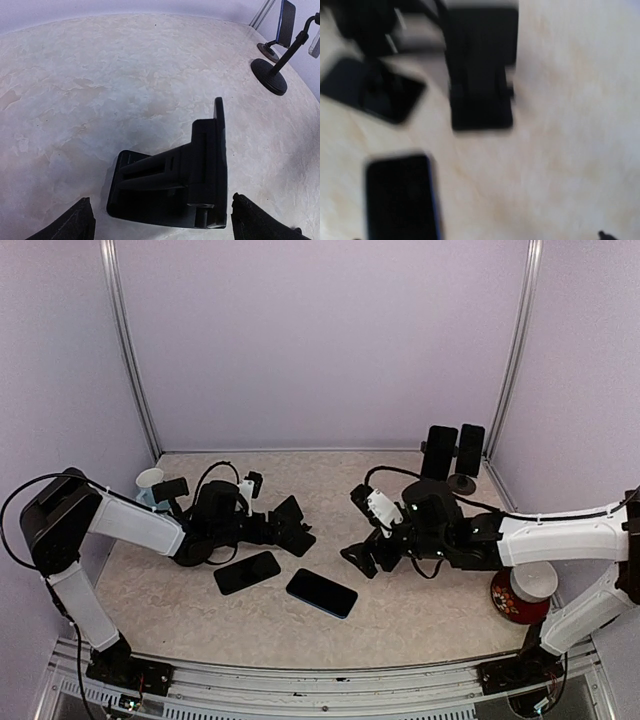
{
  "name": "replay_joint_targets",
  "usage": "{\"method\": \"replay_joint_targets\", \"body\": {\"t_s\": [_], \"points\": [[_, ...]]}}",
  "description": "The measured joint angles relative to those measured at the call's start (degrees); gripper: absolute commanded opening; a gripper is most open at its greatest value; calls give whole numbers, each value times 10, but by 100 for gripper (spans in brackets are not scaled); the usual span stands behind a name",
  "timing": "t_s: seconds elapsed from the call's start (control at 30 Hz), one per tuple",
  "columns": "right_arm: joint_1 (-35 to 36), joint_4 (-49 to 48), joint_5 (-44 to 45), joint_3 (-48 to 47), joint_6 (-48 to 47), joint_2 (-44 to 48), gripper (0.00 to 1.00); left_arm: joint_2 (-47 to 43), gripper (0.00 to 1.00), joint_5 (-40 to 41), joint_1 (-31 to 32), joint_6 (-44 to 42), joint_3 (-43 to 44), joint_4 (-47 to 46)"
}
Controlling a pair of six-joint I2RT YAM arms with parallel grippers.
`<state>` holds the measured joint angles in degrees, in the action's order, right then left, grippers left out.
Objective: Place the phone on the phone stand
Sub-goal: Adjust the phone stand at the center of the board.
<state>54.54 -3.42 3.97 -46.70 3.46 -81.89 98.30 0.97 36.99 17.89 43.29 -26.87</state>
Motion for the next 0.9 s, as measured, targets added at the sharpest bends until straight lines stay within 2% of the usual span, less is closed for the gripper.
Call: {"method": "replay_joint_targets", "body": {"t_s": [0.23, 0.4, 0.63, 0.9], "points": [[-3, -22, -24, 1, -13, 200, 100, 0, 92, 26, -2, -3, 0, 19], [-8, -39, 28, 2, -17, 301, 100, 0, 91, 41, -5, -4, 5, 26], [-37, -48, 116, 33, -4, 341, 100, -2, 92, 62, -23, -8, 10, 35], [-62, -47, 148, 47, 18, 344, 100, -17, 97, 82, -41, -13, 2, 47]]}}
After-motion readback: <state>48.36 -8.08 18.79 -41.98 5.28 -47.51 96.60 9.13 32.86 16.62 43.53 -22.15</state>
